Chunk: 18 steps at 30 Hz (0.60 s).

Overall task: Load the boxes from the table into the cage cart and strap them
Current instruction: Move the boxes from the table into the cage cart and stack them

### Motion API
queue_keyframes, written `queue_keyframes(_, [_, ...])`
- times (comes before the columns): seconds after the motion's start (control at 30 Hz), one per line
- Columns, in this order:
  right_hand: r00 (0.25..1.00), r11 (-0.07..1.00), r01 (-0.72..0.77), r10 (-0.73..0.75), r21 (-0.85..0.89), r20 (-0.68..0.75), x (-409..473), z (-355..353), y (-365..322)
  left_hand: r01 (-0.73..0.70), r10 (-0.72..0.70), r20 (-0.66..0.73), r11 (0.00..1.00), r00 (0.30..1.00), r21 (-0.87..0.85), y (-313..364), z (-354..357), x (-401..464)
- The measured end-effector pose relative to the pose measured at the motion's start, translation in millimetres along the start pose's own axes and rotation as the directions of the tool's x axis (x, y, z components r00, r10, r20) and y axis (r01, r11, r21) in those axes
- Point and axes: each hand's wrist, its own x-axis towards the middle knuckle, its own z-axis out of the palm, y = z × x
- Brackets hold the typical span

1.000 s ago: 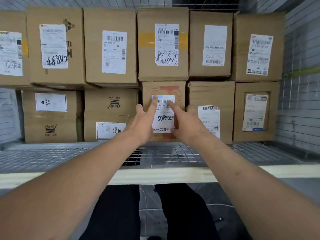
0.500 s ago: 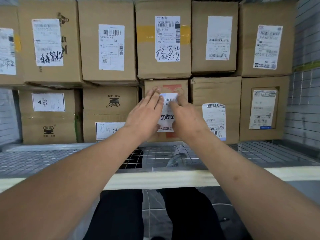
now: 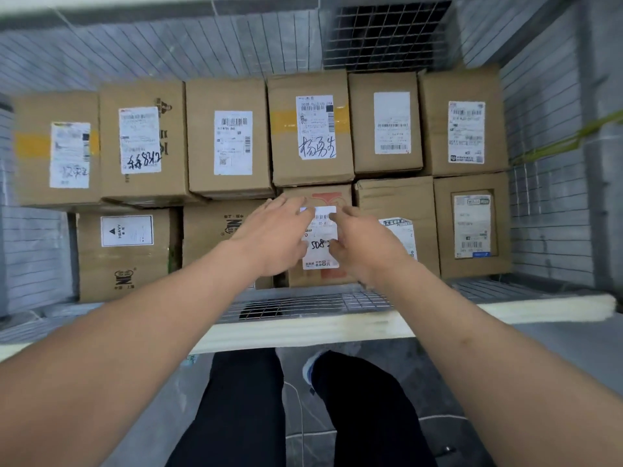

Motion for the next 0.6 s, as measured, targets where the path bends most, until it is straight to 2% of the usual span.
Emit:
queue_keyframes(0.23, [0.984,0.999,0.044,-0.046,-0.019,-0.171,-81.5,-84.7,-38.7,-0.014,0.02,-0.102,0.998,0.995,0.059,39.1,-103.4,-71.2])
queue_keyframes(0.6, [0.924,0.994,0.004,-0.047,-0.113,-0.379,-226.6,-213.3,-81.2,-0.071,0.103,-0.292,0.991,0.951,0.117,115.0,-239.0,-177.6])
